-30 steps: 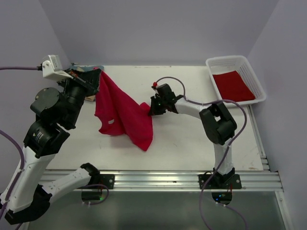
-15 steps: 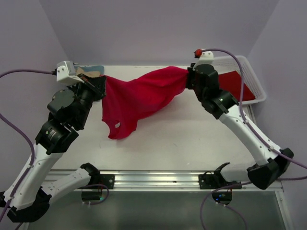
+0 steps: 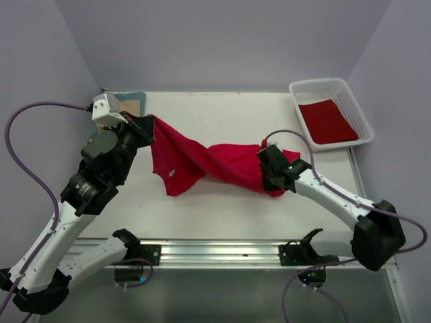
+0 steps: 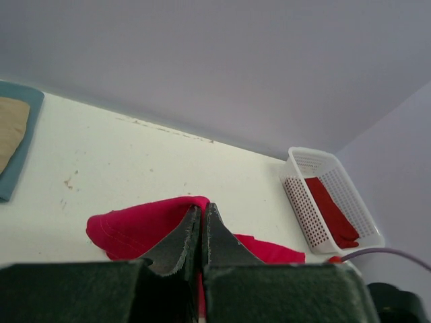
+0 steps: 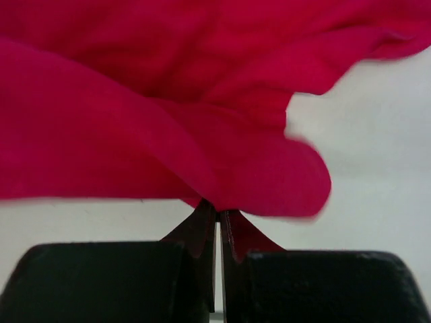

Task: Fold and stack the t-shirts
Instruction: Flatten the tshirt out

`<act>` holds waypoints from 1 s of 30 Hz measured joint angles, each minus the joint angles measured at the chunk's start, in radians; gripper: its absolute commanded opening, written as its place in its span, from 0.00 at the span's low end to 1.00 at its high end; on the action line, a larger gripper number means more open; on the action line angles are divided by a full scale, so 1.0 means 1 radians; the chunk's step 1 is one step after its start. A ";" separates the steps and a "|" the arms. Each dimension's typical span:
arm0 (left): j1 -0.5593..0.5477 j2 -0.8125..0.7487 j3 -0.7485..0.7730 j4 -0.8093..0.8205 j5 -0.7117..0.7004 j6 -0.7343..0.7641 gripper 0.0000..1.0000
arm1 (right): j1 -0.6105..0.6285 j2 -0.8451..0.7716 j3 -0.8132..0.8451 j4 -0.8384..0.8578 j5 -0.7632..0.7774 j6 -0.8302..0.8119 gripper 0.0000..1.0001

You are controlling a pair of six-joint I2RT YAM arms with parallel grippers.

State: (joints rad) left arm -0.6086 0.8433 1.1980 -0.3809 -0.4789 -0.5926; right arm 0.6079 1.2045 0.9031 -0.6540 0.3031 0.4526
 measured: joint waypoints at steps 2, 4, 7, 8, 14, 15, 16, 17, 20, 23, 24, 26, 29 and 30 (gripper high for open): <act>0.000 -0.004 -0.008 -0.001 0.001 -0.002 0.00 | 0.019 0.094 -0.066 -0.047 -0.069 0.023 0.14; 0.000 -0.006 -0.012 -0.001 0.004 -0.003 0.00 | 0.043 0.153 -0.099 -0.077 -0.143 0.039 0.46; 0.000 -0.008 -0.018 -0.002 0.004 -0.013 0.00 | 0.068 0.154 -0.103 -0.098 -0.210 0.045 0.58; 0.000 -0.010 -0.018 -0.002 0.003 -0.016 0.00 | 0.071 0.143 -0.099 -0.100 -0.218 0.047 0.59; 0.002 -0.026 -0.018 -0.001 0.003 -0.018 0.00 | 0.072 0.071 0.018 -0.130 -0.156 0.061 0.59; 0.003 -0.027 -0.018 -0.002 0.003 -0.018 0.00 | 0.072 0.069 0.045 -0.131 -0.127 0.066 0.59; 0.003 -0.028 -0.018 -0.002 0.003 -0.020 0.00 | 0.072 0.069 0.065 -0.131 -0.095 0.072 0.61; 0.004 -0.028 -0.018 -0.002 0.003 -0.022 0.00 | 0.072 0.069 0.076 -0.130 -0.067 0.076 0.61; 0.005 -0.030 -0.019 -0.002 0.003 -0.025 0.00 | 0.070 0.069 0.084 -0.133 0.040 0.106 0.63; 0.005 -0.034 -0.019 -0.002 0.003 -0.027 0.00 | 0.051 0.080 0.084 -0.138 0.134 0.143 0.61; 0.005 -0.036 -0.019 -0.003 0.003 -0.029 0.00 | 0.039 0.091 0.083 -0.135 0.153 0.153 0.60; 0.005 -0.040 -0.021 -0.002 0.003 -0.034 0.00 | 0.008 0.121 0.074 -0.121 0.170 0.169 0.58; 0.005 -0.050 -0.033 -0.005 0.003 -0.041 0.00 | -0.025 0.154 0.027 -0.079 0.158 0.184 0.56; 0.005 -0.052 -0.035 -0.007 0.003 -0.043 0.00 | -0.029 0.157 0.005 -0.067 0.138 0.191 0.54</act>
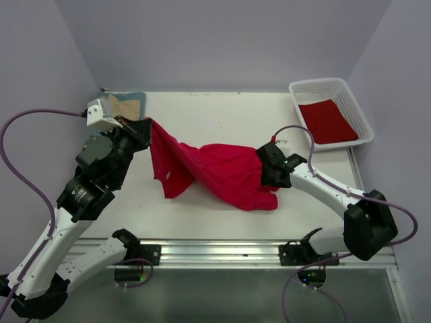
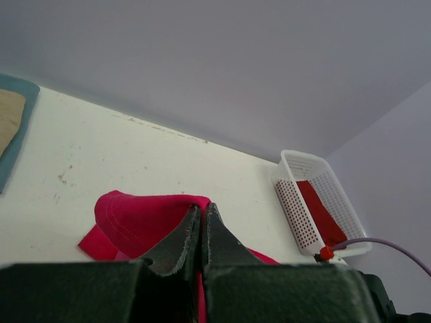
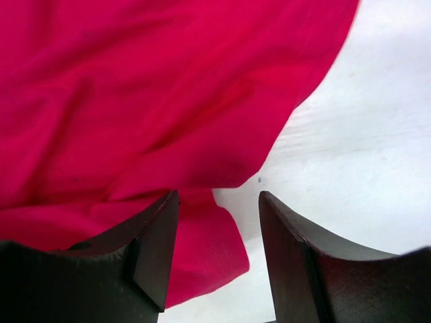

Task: Fold and stack the t-shirts
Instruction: Flatten the tshirt out

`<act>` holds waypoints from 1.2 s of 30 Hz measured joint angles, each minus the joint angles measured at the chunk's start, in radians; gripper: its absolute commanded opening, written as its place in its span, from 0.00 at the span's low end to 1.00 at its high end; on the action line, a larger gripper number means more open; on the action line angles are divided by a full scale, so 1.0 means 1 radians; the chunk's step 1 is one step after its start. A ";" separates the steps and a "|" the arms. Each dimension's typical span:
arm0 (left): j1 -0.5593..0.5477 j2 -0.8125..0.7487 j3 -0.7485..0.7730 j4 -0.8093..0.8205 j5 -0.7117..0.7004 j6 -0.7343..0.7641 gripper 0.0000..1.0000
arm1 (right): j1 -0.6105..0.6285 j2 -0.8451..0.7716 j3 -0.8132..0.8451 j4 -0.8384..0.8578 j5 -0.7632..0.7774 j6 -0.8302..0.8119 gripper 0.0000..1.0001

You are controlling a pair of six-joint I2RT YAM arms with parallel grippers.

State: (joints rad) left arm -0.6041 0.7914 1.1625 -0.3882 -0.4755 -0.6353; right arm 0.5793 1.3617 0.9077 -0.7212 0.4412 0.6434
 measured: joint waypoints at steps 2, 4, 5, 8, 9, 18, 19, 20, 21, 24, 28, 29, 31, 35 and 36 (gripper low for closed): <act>0.000 -0.004 -0.005 -0.002 0.000 -0.001 0.00 | -0.001 0.000 -0.044 0.030 -0.047 0.014 0.54; 0.000 -0.011 -0.014 -0.002 0.000 -0.004 0.00 | -0.001 -0.001 -0.087 0.066 -0.110 0.030 0.52; 0.000 -0.014 -0.017 -0.003 -0.001 -0.008 0.00 | -0.001 -0.005 -0.108 0.083 -0.138 0.037 0.51; 0.001 -0.020 -0.021 -0.005 -0.001 -0.009 0.00 | -0.001 -0.042 -0.180 0.111 -0.225 0.055 0.50; 0.001 -0.021 -0.022 -0.005 -0.001 -0.009 0.00 | -0.001 -0.065 -0.201 0.111 -0.250 0.061 0.49; 0.002 -0.022 -0.026 -0.005 -0.002 -0.011 0.00 | -0.001 -0.256 -0.266 0.106 -0.419 0.098 0.18; 0.002 -0.023 -0.027 -0.005 -0.002 -0.011 0.00 | -0.001 -0.266 -0.272 0.105 -0.432 0.100 0.18; 0.002 -0.023 -0.028 -0.006 -0.003 -0.012 0.00 | -0.001 -0.276 -0.278 0.101 -0.438 0.102 0.20; 0.002 -0.023 -0.029 -0.006 -0.003 -0.012 0.00 | -0.001 -0.281 -0.280 0.097 -0.439 0.102 0.26; 0.002 -0.023 -0.030 -0.006 -0.004 -0.016 0.00 | -0.001 -0.283 -0.280 0.094 -0.439 0.102 0.42; 0.002 -0.023 -0.032 -0.007 -0.004 -0.019 0.00 | 0.000 -0.246 -0.272 0.086 -0.403 0.097 0.57; 0.002 -0.023 -0.032 -0.007 -0.004 -0.019 0.00 | -0.001 -0.230 -0.266 0.082 -0.388 0.096 0.57; 0.002 -0.023 -0.032 -0.007 -0.004 -0.019 0.00 | -0.001 -0.206 -0.250 0.076 -0.349 0.096 0.57; 0.002 -0.025 -0.032 -0.011 -0.004 -0.019 0.00 | -0.001 -0.182 -0.214 0.078 -0.276 0.091 0.52; 0.002 -0.026 -0.032 -0.011 -0.004 -0.019 0.00 | -0.001 -0.175 -0.208 0.083 -0.266 0.089 0.49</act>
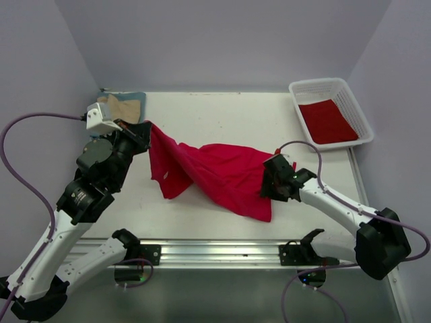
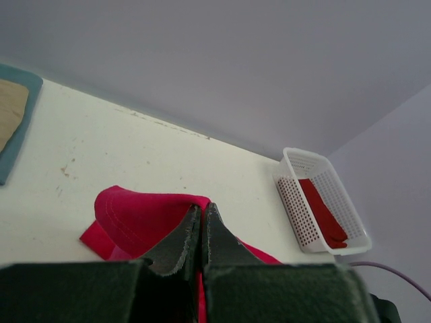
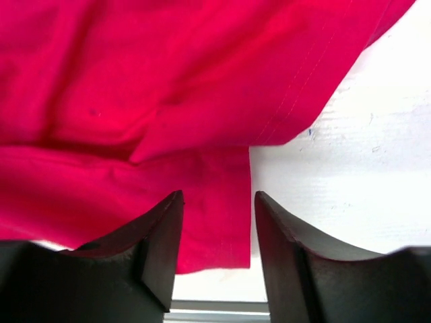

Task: Fold and stack the t-shirts
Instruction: Flatten the tshirt out

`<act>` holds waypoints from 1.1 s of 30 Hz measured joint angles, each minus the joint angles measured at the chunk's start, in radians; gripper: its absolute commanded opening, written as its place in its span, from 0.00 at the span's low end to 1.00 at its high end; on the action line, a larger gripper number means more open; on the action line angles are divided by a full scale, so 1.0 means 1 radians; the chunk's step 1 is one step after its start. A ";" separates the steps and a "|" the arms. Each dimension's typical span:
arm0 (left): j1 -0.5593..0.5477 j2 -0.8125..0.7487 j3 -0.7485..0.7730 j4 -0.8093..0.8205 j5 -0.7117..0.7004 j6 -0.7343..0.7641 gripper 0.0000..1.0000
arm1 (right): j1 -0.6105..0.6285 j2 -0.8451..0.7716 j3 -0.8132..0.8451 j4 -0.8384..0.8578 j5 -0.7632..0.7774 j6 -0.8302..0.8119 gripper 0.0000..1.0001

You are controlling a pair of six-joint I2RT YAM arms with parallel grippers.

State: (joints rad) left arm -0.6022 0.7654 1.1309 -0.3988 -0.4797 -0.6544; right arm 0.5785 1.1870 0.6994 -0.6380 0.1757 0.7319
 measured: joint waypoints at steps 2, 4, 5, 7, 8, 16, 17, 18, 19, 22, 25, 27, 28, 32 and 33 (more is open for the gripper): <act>0.000 -0.002 0.000 0.000 0.000 0.000 0.00 | 0.000 0.022 0.004 0.015 0.023 -0.006 0.46; 0.000 -0.003 0.000 -0.002 0.000 0.000 0.00 | -0.002 0.050 0.005 0.027 0.038 -0.011 0.43; 0.000 -0.003 0.000 -0.002 0.000 0.000 0.00 | -0.002 0.069 0.005 0.033 0.043 -0.012 0.42; 0.000 -0.005 0.000 -0.005 0.000 0.000 0.00 | -0.004 0.105 0.005 0.044 0.045 -0.014 0.41; 0.000 -0.006 0.000 -0.006 0.000 0.000 0.00 | -0.004 0.121 0.005 0.051 0.045 -0.015 0.41; 0.000 -0.017 0.000 -0.014 -0.007 0.000 0.00 | -0.013 0.186 0.003 0.103 0.053 -0.018 0.39; 0.000 -0.019 0.000 -0.014 -0.007 -0.003 0.00 | -0.015 0.188 0.003 0.109 0.056 -0.018 0.36; 0.000 -0.020 0.000 -0.014 -0.008 -0.006 0.00 | -0.017 0.191 0.003 0.113 0.063 -0.018 0.35; 0.000 -0.021 -0.001 -0.014 -0.008 -0.008 0.00 | -0.019 0.196 0.003 0.119 0.071 -0.018 0.32; 0.000 -0.023 -0.004 -0.014 -0.008 -0.008 0.00 | -0.024 0.230 0.007 0.143 0.077 -0.019 0.12; 0.000 -0.025 -0.009 -0.017 -0.008 -0.008 0.00 | -0.024 0.248 0.023 0.164 0.081 -0.026 0.00; 0.000 -0.026 -0.010 -0.024 -0.009 -0.008 0.00 | -0.024 0.248 0.023 0.169 0.085 -0.027 0.00; 0.000 -0.027 -0.010 -0.029 -0.011 -0.008 0.00 | -0.024 0.248 0.022 0.169 0.086 -0.029 0.00; 0.000 -0.037 -0.010 -0.045 -0.023 -0.008 0.00 | -0.024 0.178 0.007 0.143 0.088 -0.042 0.00; 0.000 -0.038 -0.010 -0.048 -0.024 -0.008 0.00 | -0.024 0.139 0.007 0.121 0.090 -0.049 0.00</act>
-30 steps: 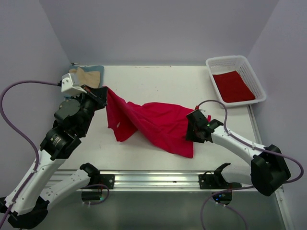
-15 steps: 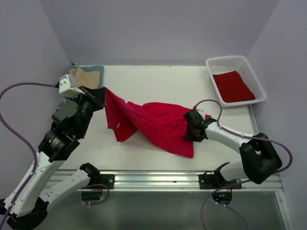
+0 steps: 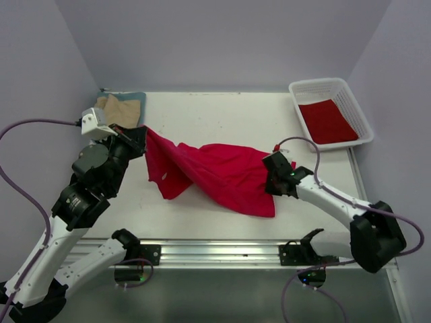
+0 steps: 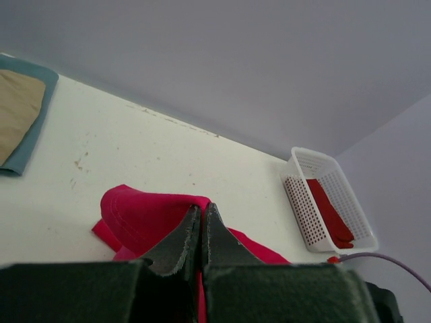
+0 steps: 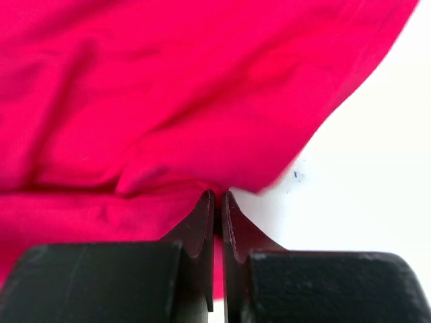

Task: Fold and stack the t-shirts
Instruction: Flatten the tshirt out

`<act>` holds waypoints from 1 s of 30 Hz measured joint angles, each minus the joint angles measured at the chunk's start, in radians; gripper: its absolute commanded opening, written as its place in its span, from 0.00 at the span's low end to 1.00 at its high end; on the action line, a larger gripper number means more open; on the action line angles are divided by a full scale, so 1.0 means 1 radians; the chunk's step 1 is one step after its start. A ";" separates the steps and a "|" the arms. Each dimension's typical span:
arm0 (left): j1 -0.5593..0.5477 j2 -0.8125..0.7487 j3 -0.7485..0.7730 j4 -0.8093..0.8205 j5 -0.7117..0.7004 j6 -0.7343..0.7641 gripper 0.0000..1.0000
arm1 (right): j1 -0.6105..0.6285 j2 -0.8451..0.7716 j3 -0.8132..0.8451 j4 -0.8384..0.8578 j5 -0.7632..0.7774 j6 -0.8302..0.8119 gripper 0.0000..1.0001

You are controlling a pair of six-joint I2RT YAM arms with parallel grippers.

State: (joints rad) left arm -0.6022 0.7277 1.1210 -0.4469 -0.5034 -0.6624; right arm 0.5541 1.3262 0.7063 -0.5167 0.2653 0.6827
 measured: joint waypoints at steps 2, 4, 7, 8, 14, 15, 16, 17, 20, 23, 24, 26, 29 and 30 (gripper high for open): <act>0.000 -0.002 -0.001 -0.006 -0.002 0.000 0.00 | 0.000 -0.101 0.002 -0.037 0.005 -0.014 0.00; 0.000 -0.006 -0.003 -0.012 -0.003 0.001 0.00 | 0.000 -0.215 0.020 -0.099 0.008 -0.031 0.00; 0.000 -0.008 -0.007 -0.027 -0.006 0.005 0.00 | 0.000 -0.345 0.088 -0.180 0.015 -0.055 0.00; 0.000 -0.008 -0.007 -0.033 -0.007 0.011 0.00 | 0.000 -0.382 0.124 -0.206 0.017 -0.066 0.00; 0.000 -0.019 -0.002 -0.053 -0.019 0.069 0.00 | 0.000 -0.465 0.323 -0.297 0.037 -0.122 0.00; 0.000 -0.021 0.005 -0.056 -0.022 0.082 0.00 | 0.000 -0.465 0.345 -0.300 0.040 -0.131 0.00; 0.000 -0.023 0.014 -0.057 -0.025 0.094 0.00 | 0.000 -0.463 0.365 -0.300 0.048 -0.143 0.00; 0.000 -0.024 0.027 -0.056 -0.027 0.111 0.00 | 0.000 -0.460 0.383 -0.304 0.058 -0.154 0.00; 0.000 -0.032 0.072 -0.056 -0.031 0.150 0.00 | 0.000 -0.433 0.440 -0.328 0.070 -0.176 0.00; 0.000 -0.044 0.105 -0.055 -0.038 0.168 0.00 | 0.000 -0.396 0.468 -0.341 0.080 -0.188 0.00; 0.000 -0.052 0.112 -0.055 -0.042 0.172 0.00 | 0.000 -0.381 0.472 -0.347 0.085 -0.189 0.00; 0.000 -0.064 0.114 -0.055 -0.048 0.176 0.00 | 0.000 -0.344 0.470 -0.362 0.087 -0.189 0.00; 0.000 -0.067 0.113 -0.058 -0.051 0.176 0.00 | 0.000 -0.298 0.427 -0.359 0.084 -0.187 0.00; 0.000 -0.067 0.112 -0.058 -0.051 0.176 0.00 | 0.000 -0.290 0.404 -0.359 0.082 -0.186 0.00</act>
State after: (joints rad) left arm -0.6022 0.6605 1.2327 -0.5045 -0.5549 -0.4866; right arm 0.5541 1.0359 1.1099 -0.8761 0.3473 0.4969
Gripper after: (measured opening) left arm 0.012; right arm 0.029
